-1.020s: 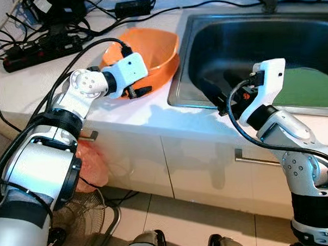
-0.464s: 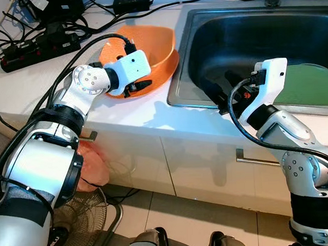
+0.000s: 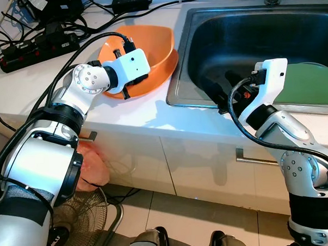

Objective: Kitchen organization

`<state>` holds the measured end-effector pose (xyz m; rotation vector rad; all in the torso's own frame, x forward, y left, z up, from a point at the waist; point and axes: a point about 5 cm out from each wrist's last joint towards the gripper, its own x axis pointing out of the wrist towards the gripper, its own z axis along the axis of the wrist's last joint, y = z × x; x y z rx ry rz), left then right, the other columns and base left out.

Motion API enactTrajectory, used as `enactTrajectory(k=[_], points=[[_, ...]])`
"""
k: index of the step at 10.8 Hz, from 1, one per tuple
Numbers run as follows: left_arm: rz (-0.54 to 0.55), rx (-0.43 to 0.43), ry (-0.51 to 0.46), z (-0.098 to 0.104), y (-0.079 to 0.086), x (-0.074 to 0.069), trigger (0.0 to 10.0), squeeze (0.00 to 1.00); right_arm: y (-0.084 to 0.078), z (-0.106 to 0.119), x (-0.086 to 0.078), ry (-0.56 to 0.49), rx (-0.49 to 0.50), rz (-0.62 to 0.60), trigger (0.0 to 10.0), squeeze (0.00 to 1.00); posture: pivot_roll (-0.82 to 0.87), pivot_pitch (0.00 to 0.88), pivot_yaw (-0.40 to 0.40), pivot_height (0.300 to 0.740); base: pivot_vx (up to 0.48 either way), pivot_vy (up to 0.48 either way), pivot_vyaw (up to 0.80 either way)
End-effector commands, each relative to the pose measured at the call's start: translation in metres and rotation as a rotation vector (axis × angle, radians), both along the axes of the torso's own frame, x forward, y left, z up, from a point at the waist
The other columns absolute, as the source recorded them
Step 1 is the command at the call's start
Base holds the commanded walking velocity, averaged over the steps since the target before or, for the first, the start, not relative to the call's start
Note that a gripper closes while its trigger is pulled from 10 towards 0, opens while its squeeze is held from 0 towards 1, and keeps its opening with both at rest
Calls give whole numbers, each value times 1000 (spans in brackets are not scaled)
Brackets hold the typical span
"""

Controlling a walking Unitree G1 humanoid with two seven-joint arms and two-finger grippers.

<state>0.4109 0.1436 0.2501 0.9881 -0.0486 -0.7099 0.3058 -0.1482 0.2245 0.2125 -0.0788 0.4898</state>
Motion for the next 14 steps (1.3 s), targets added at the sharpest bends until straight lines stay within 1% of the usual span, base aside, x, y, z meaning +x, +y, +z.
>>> enactTrajectory(k=[1, 2, 3, 4, 6, 7, 8, 9, 10, 11, 12, 13, 14], points=[[18, 42, -11, 2, 6, 1, 0, 0, 1, -2, -2, 4, 14, 3, 10000, 0, 83, 180, 157, 740, 0, 0, 0], [20, 48, -25, 3, 6, 1, 0, 0, 1, -2, 0, 3, 18, 1, 10000, 0, 83, 173, 155, 740, 0, 0, 0], [41, 83, -73, 6, 7, 2, 0, 0, 0, -1, 2, -2, 19, 0, 10000, 0, 84, 156, 154, 740, 0, 0, 0], [50, 108, -128, 7, 6, 3, 0, 0, -1, -1, 5, -7, 16, -5, 10000, 0, 79, 134, 151, 740, 0, 0, 0], [26, 129, -210, 9, -2, 2, 0, 0, -3, 3, 9, -22, 12, -10, 10000, 0, 72, 112, 148, 740, 0, 0, 0], [8, 137, -284, 15, -7, 2, 0, 0, -5, 4, 11, -27, 11, -13, 10000, 0, 70, 97, 147, 740, 0, 0, 0], [-29, 156, -396, 23, -15, 0, 0, 0, -7, 6, 13, -31, 27, -17, 10000, 0, 73, 83, 144, 740, 0, 0, 0], [-48, 168, -442, 24, -20, -1, 0, 0, -8, 7, 15, -30, 42, -19, 10000, 0, 76, 78, 142, 740, 0, 0, 0], [-113, 186, -555, 20, -32, -6, 0, 0, -9, 11, 18, -24, 100, -18, 10000, 0, 79, 66, 136, 740, 0, 0, 0], [-164, 174, -641, 16, -43, -11, 0, 0, -11, 21, 22, -24, 195, -10, 10000, 0, 78, 55, 128, 740, 0, 0, 0], [-208, 153, -699, 11, -54, -16, 0, 0, -16, 35, 26, -29, 329, 9, 10000, 0, 74, 51, 125, 740, 0, 0, 0], [-238, 131, -723, 9, -64, -19, 0, 0, -19, 44, 28, -44, 359, 23, 10000, 0, 64, 42, 121, 740, 0, 0, 0], [-264, 125, -738, 6, -72, -22, 0, 0, -21, 47, 29, -50, 363, 26, 10000, 0, 60, 39, 119, 740, 0, 0, 0]])
